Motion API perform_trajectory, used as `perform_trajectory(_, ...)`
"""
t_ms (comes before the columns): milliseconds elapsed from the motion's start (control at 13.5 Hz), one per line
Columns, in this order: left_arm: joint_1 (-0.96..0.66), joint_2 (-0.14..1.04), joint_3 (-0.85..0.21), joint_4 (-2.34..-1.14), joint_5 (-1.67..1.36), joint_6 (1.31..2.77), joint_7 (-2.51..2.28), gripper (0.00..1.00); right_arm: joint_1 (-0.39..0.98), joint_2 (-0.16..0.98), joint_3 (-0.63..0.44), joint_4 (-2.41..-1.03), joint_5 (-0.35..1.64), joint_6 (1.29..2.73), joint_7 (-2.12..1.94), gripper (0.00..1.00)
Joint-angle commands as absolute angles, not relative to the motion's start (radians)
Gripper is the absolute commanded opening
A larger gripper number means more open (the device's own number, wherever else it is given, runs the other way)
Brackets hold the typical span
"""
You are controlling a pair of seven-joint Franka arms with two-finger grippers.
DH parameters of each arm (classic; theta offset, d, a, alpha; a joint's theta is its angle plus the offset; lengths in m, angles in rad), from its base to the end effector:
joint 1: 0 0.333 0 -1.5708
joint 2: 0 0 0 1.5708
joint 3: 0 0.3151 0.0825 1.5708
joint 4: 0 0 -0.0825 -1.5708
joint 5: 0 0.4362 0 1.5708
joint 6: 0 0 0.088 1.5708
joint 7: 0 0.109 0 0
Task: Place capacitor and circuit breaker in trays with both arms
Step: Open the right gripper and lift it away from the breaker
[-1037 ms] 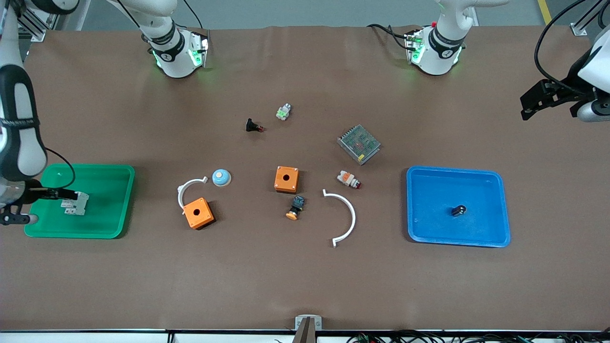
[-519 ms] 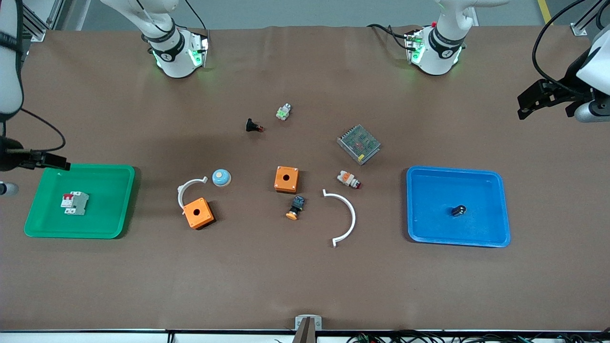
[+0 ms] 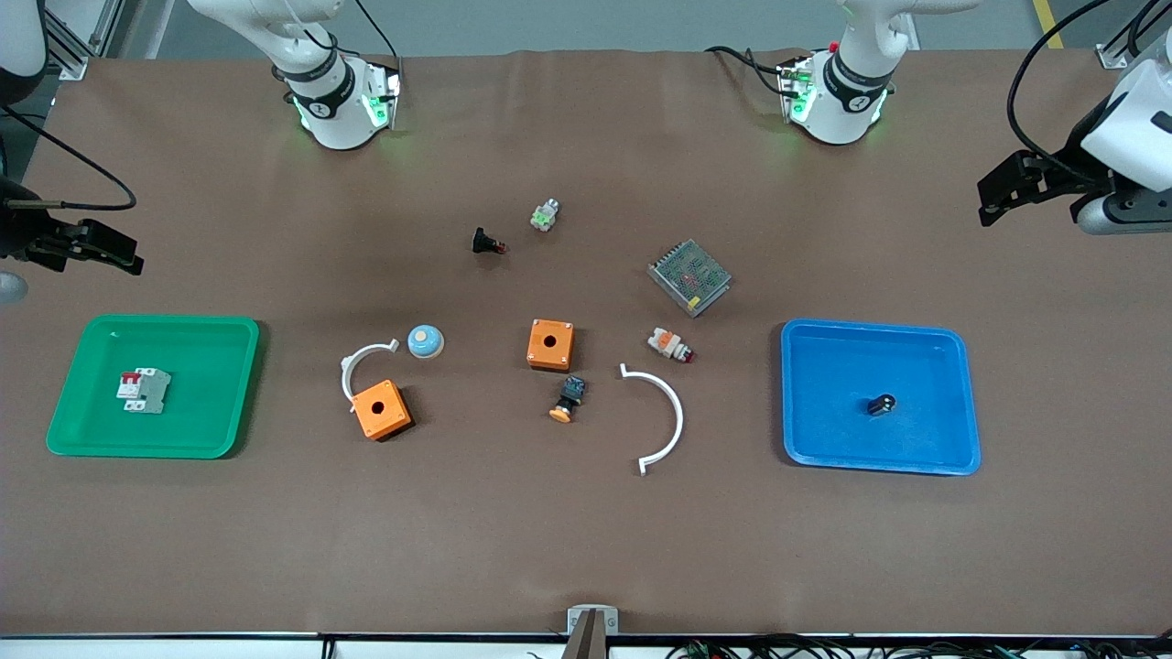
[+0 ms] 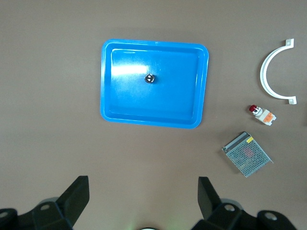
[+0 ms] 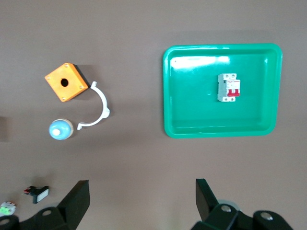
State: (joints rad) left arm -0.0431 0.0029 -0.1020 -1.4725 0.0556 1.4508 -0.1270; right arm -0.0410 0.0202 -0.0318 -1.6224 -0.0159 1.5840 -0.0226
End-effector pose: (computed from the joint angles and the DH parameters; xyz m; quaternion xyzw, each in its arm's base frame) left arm 0.5898 -0.0794 0.6606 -0.9995 0.0061 0.0084 0.0289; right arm 0.6096 -0.0460 0.5834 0.9992 -0.0248 -0.0297 0.0069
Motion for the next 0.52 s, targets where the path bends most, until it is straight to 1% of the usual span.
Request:
perform_trajectory(0, -0.044, -0.017, -0.100, -1.489, 0.032, 1.443, -0.129, 1.00, -0.020, -0.024, -0.040, -1.652, 0.011, 1.575, -0.003, 0.98)
perform_trajectory(222, -0.034, -0.014, -0.100, -1.497, 0.012, 1.451, -0.127, 1.00, 0.018, -0.051, -0.038, -1.652, 0.011, 1.552, 0.084, 0.98)
perform_trajectory(444, -0.035, -0.018, -0.100, -1.512, 0.012, 1.456, -0.126, 1.00, 0.023, -0.064, -0.037, -1.652, 0.011, 1.551, 0.083, 0.98)
